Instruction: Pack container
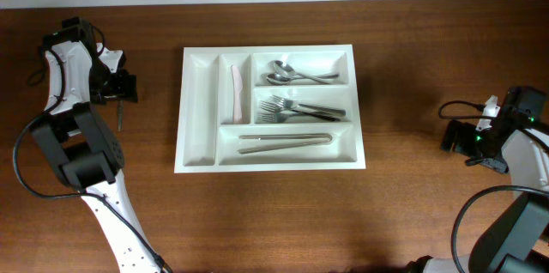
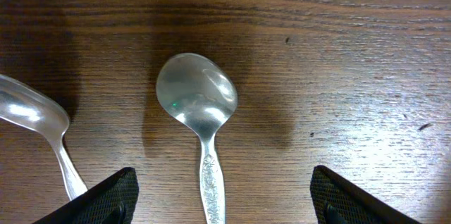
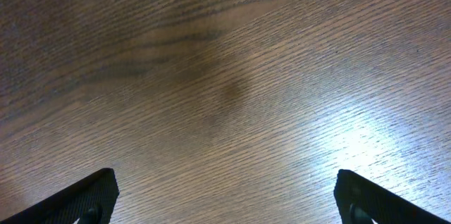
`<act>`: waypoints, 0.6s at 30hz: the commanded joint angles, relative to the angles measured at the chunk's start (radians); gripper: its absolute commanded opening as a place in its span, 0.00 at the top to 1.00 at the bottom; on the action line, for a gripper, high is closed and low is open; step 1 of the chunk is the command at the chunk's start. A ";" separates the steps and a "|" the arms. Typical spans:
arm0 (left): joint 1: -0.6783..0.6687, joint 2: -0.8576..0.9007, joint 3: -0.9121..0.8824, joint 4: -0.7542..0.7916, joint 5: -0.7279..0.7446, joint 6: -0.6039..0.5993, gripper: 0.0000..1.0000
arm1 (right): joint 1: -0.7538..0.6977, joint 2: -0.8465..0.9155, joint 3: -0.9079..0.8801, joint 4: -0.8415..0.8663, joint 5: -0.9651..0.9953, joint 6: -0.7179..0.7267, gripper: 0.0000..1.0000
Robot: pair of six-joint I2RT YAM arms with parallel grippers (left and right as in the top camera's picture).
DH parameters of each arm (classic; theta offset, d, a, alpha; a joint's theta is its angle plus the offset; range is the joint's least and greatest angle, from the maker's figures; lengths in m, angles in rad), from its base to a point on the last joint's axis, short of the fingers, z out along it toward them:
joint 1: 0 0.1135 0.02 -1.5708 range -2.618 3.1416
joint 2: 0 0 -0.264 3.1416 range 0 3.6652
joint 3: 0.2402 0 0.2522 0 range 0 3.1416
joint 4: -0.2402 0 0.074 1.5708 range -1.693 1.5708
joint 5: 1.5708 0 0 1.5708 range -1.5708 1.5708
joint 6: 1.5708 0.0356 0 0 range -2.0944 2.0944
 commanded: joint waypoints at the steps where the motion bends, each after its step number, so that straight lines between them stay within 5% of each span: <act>1: 0.002 0.022 -0.001 0.004 -0.015 -0.015 0.20 | -0.002 -0.017 -0.002 0.000 0.009 0.012 0.01; 18: -0.001 0.065 -0.001 0.000 -0.015 -0.018 0.20 | -0.002 -0.017 -0.002 0.000 0.009 0.012 0.01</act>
